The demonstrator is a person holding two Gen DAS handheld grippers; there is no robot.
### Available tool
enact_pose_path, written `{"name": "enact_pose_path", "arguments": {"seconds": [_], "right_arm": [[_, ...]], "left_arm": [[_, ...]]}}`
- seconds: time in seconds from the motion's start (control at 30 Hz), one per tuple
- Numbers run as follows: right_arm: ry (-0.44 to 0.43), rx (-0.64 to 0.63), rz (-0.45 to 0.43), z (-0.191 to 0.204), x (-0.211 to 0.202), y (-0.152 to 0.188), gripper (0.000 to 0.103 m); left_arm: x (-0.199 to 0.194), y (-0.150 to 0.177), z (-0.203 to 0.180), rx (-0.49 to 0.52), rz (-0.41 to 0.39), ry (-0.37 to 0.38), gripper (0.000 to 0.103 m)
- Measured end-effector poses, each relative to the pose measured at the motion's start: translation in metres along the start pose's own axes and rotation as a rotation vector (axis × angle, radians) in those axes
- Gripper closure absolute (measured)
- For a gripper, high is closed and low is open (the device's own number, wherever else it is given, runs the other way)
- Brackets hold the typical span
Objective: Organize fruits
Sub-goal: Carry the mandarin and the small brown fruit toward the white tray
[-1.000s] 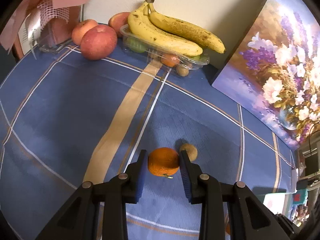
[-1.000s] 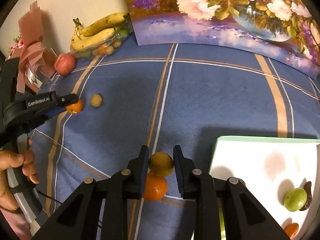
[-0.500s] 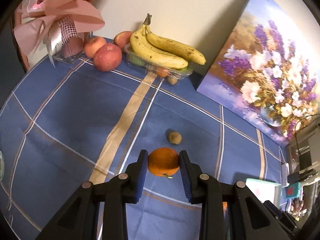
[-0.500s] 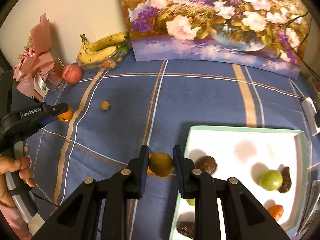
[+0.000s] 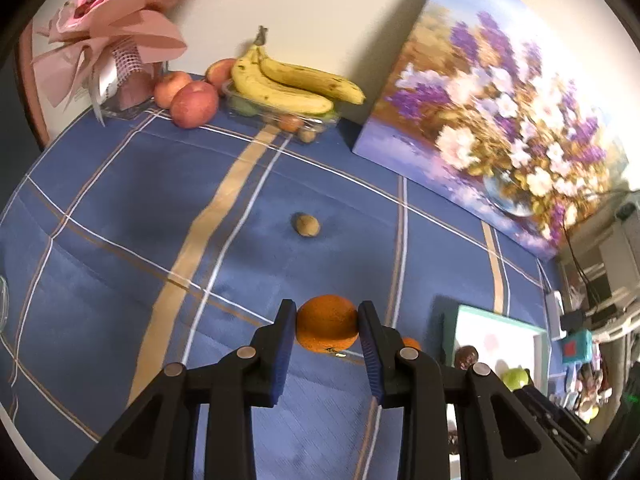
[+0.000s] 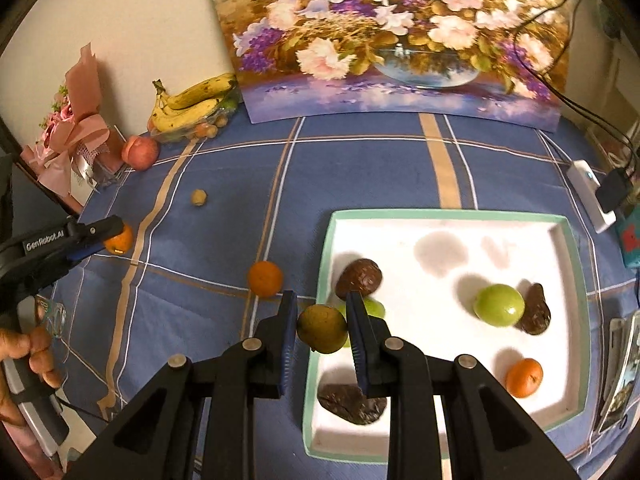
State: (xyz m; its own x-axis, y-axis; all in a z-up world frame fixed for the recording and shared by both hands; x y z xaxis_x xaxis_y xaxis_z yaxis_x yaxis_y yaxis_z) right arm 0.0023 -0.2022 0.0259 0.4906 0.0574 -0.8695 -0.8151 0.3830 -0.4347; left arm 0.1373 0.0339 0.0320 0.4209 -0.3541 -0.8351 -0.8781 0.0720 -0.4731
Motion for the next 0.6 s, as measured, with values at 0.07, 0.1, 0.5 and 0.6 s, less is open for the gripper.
{"name": "enact_pose_path", "arguments": {"seconds": [0.07, 0.1, 0.5, 0.6], "right_arm": [[-0.001, 0.012, -0.001, -0.006, -0.004, 0.003, 0.077], [-0.001, 0.019, -0.002, -0.010, -0.006, 0.005, 0.077], [0.014, 0.053, -0.021, -0.037, -0.026, 0.016, 0.077], [0.018, 0.064, -0.018, -0.044, -0.027, 0.017, 0.077]], "left_arm": [[-0.004, 0.004, -0.008, 0.016, -0.002, 0.008, 0.069], [-0.005, 0.005, -0.011, 0.022, -0.004, 0.009, 0.069], [-0.016, 0.032, -0.063, 0.135, 0.002, 0.045, 0.069], [-0.011, 0.039, -0.080, 0.180, 0.021, 0.051, 0.069]]}}
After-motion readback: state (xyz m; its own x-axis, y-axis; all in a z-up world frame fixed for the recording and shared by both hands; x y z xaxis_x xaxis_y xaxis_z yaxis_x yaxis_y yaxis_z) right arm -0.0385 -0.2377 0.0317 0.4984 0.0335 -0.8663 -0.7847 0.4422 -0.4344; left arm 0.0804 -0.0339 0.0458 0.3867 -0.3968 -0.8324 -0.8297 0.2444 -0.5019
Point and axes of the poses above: each gripper's, at about its wrist camera, not at the fingertips, and x roughly the way its jaws point, z to its left, y to its underside, the point moved 1 cm from there along x, roughly the way its jaws point, and after that the axes turned 4 degrees about x, right-handed, at the moved point
